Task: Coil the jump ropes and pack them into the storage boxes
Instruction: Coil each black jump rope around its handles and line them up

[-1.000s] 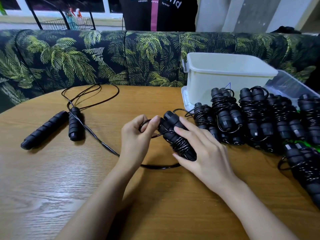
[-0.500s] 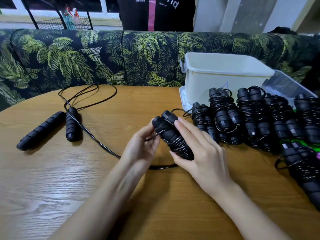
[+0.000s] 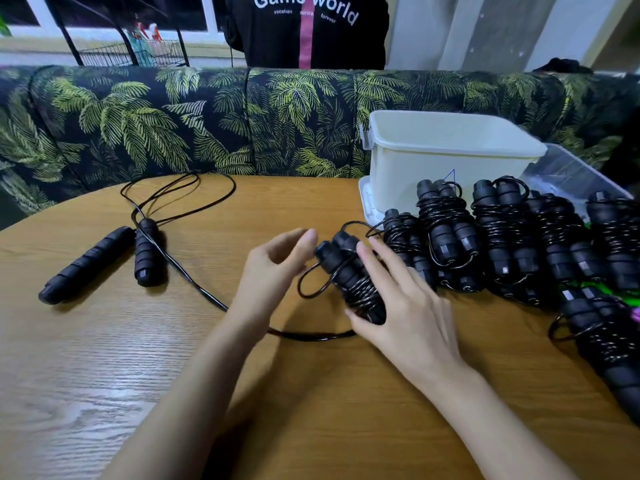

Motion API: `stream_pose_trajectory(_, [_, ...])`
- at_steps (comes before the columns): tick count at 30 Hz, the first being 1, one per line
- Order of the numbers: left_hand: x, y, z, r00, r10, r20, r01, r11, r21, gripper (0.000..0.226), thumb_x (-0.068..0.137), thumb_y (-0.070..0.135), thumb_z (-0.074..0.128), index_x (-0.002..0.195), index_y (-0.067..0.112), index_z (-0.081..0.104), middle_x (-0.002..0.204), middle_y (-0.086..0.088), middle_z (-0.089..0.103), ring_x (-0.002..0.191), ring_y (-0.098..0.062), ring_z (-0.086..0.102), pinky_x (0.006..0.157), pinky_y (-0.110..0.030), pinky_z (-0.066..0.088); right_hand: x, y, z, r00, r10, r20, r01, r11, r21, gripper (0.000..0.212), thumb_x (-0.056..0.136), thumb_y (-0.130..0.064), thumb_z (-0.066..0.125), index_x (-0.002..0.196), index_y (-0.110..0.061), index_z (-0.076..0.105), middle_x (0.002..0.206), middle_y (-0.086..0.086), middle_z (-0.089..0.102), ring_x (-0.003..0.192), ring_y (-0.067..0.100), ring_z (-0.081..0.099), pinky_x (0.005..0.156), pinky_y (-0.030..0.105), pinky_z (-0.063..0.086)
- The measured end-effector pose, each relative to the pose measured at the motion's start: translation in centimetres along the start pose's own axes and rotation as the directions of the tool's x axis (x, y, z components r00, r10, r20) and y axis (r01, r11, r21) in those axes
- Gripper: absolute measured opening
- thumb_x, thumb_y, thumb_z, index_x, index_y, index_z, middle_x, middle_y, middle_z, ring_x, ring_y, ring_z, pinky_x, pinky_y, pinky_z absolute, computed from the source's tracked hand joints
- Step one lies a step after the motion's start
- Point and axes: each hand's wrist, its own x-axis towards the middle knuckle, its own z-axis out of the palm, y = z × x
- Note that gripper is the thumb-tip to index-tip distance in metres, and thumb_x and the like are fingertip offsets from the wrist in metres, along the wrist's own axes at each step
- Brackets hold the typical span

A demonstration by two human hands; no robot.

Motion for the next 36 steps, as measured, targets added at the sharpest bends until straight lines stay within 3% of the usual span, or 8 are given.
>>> stream_pose_trajectory(3, [0.0, 0.2, 0.0, 0.984, -0.083, 0.154, 0.119, 0.965, -0.235, 0.030, 0.082, 0.031, 0.066, 0.103, 0.012, 0.074, 0.104, -0.005, 0.076, 0.100, -0.011, 0.070, 0.080, -0.016, 0.052, -0.3, -0.6, 0.4, 0.999, -0.015, 0.040, 0.011, 0.995, 0.097, 0.088, 0.069, -0.044, 0.080, 0.147, -0.026, 0.044, 0.145, -0.006, 0.047, 0.102, 0.018, 0.067, 0.065, 0.035, 0.060])
stream_pose_trajectory(10, [0.6, -1.1, 0.1, 0.981, -0.094, 0.172, 0.137, 0.955, -0.261, 0.029, 0.083, 0.025, 0.063, 0.105, 0.009, 0.072, 0.099, -0.004, 0.076, 0.093, -0.009, 0.069, 0.079, -0.016, 0.052, -0.3, 0.3, 0.2, 0.975, 0.031, 0.220, -0.100, 0.946, 0.308, 0.093, 0.069, -0.045, 0.082, 0.150, -0.042, 0.035, 0.144, -0.025, 0.039, 0.116, 0.005, 0.057, 0.093, 0.029, 0.051])
stream_pose_trajectory(14, [-0.2, -2.1, 1.3, 0.994, 0.054, 0.096, -0.061, 0.996, 0.070, 0.046, 0.098, 0.044, 0.042, 0.122, 0.014, 0.065, 0.108, 0.005, 0.073, 0.104, -0.007, 0.068, 0.088, -0.017, 0.051, -0.1, 0.9, -1.5, 0.944, 0.139, 0.298, -0.229, 0.928, 0.293, 0.089, 0.075, -0.047, 0.078, 0.148, -0.055, 0.027, 0.149, -0.031, 0.031, 0.124, 0.006, 0.052, 0.099, 0.035, 0.049])
stream_pose_trajectory(18, [-1.9, -3.2, 2.7, 0.976, 0.218, 0.027, -0.208, 0.879, 0.430, 0.036, 0.099, 0.043, 0.046, 0.118, 0.022, 0.068, 0.103, 0.007, 0.073, 0.102, -0.008, 0.066, 0.092, -0.034, 0.052, -2.4, 3.3, -5.3, 0.918, 0.299, 0.260, -0.345, 0.926, 0.155, 0.079, 0.079, -0.050, 0.074, 0.145, -0.056, 0.031, 0.152, -0.029, 0.028, 0.116, 0.008, 0.057, 0.089, 0.030, 0.051])
stream_pose_trajectory(21, [-3.7, -3.1, 5.2, 0.943, 0.293, 0.156, -0.328, 0.749, 0.576, 0.034, 0.102, 0.040, 0.045, 0.115, 0.020, 0.070, 0.106, 0.005, 0.073, 0.101, -0.016, 0.065, 0.087, -0.036, 0.049, -5.0, 5.7, -7.8, 0.878, 0.409, 0.249, -0.419, 0.908, -0.013, 0.079, 0.083, -0.055, 0.069, 0.149, -0.053, 0.026, 0.156, -0.022, 0.024, 0.109, 0.013, 0.062, 0.081, 0.030, 0.052])
stream_pose_trajectory(26, [-6.4, -3.0, 9.8, 0.894, 0.296, 0.336, -0.448, 0.597, 0.665, 0.029, 0.103, 0.036, 0.045, 0.117, 0.024, 0.067, 0.115, 0.010, 0.068, 0.111, -0.015, 0.057, 0.099, -0.039, 0.039, -7.9, 9.2, -10.1, 0.860, 0.486, 0.152, -0.451, 0.866, -0.215, 0.080, 0.089, -0.053, 0.063, 0.155, -0.039, 0.020, 0.161, -0.004, 0.024, 0.132, 0.020, 0.047, 0.093, 0.033, 0.050])
stream_pose_trajectory(29, [-7.4, -3.5, 11.8, 0.882, 0.240, 0.406, -0.471, 0.510, 0.720, 0.032, 0.103, 0.042, 0.041, 0.121, 0.028, 0.063, 0.123, 0.014, 0.062, 0.121, -0.011, 0.049, 0.108, -0.036, 0.028, -8.9, 10.4, -10.1, 0.855, 0.486, 0.181, -0.417, 0.852, -0.316, 0.079, 0.089, -0.054, 0.062, 0.155, -0.034, 0.024, 0.158, 0.005, 0.032, 0.149, 0.030, 0.017, 0.119, 0.056, 0.020])
stream_pose_trajectory(36, [-7.3, -4.4, 12.0, 0.881, 0.177, 0.439, -0.471, 0.420, 0.776, 0.035, 0.103, 0.045, 0.038, 0.130, 0.033, 0.058, 0.137, 0.017, 0.052, 0.132, -0.008, 0.039, 0.117, -0.040, 0.019, -9.1, 11.7, -10.2, 0.786, 0.559, 0.262, -0.436, 0.803, -0.406, 0.078, 0.093, -0.068, 0.041, 0.156, -0.040, 0.005, 0.164, 0.000, 0.017, 0.150, 0.038, -0.008, 0.115, 0.069, 0.007])
